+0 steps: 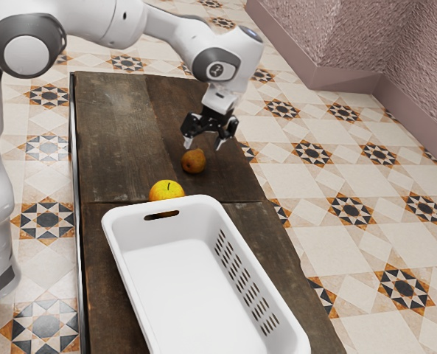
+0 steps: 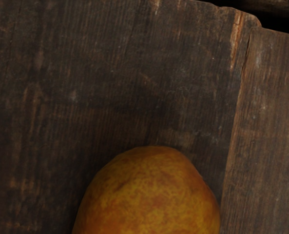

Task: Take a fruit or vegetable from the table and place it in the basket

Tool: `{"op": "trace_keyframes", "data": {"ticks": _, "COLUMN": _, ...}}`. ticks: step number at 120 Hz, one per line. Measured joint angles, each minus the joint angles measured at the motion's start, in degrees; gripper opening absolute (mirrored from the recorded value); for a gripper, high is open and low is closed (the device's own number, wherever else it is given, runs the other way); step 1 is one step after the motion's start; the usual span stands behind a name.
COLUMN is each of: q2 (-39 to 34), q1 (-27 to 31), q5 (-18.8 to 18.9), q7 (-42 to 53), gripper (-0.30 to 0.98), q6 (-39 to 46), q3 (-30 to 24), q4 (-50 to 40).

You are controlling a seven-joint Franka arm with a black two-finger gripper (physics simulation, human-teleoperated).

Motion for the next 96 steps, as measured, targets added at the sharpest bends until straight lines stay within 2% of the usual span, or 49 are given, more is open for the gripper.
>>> {"op": "trace_keyframes", "data": {"ticks": 96, "q2": 0.95, "q1": 0.07, "q5": -0.61, "q7": 2.91, "gripper": 0.69, "q6": 3.55, "q3": 0.23, "q4": -4.85}}
